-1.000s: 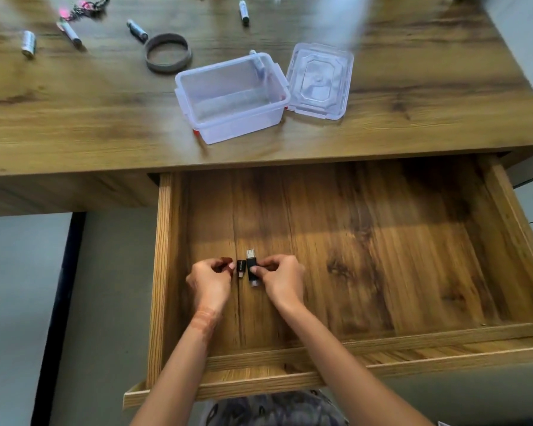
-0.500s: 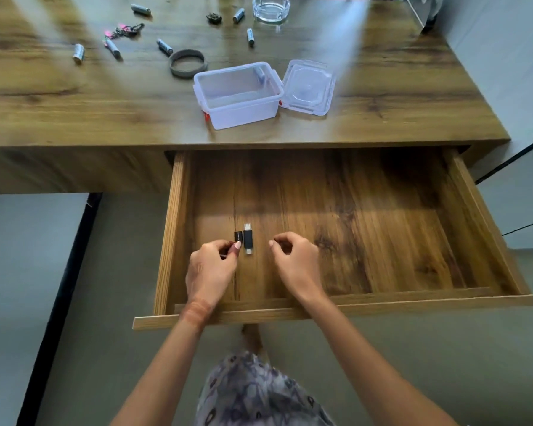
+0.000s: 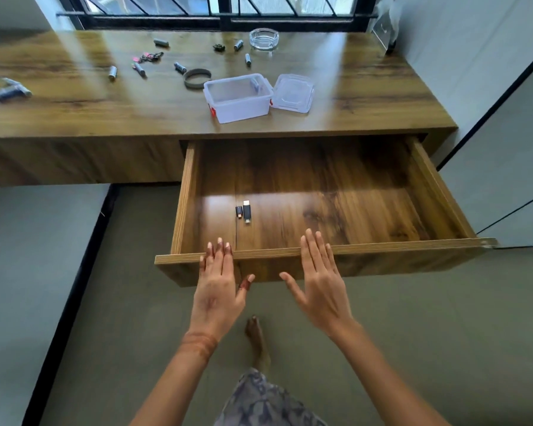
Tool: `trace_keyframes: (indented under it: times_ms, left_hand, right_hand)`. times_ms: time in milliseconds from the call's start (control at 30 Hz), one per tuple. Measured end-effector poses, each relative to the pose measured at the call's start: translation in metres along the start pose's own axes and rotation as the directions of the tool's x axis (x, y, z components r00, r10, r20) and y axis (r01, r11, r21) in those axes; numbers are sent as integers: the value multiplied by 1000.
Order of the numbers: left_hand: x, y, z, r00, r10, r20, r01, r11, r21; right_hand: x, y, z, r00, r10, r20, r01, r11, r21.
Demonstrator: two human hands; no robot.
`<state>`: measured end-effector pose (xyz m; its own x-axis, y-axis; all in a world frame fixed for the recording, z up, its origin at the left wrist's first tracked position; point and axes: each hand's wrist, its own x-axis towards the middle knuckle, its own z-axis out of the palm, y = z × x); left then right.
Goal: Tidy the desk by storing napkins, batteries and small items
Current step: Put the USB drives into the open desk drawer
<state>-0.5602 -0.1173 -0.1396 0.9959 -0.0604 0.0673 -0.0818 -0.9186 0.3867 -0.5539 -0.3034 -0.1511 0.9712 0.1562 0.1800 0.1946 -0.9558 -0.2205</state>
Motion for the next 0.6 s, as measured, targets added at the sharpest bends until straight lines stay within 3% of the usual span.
trace_keyframes:
  times_ms: [167, 367, 600]
  left_hand:
    - [-3, -13, 10, 997, 50, 61, -61, 978, 198]
    - [9, -13, 10, 994, 66, 84, -78, 987, 142]
    - [58, -26, 15, 994, 84, 69, -98, 971, 220]
  right_hand:
    - [-10, 11, 5, 993, -31, 113, 45, 991, -123]
    - [3, 10, 8, 990, -16, 142, 37, 989, -145]
    - [49, 18, 14, 987, -12, 159, 38, 985, -166]
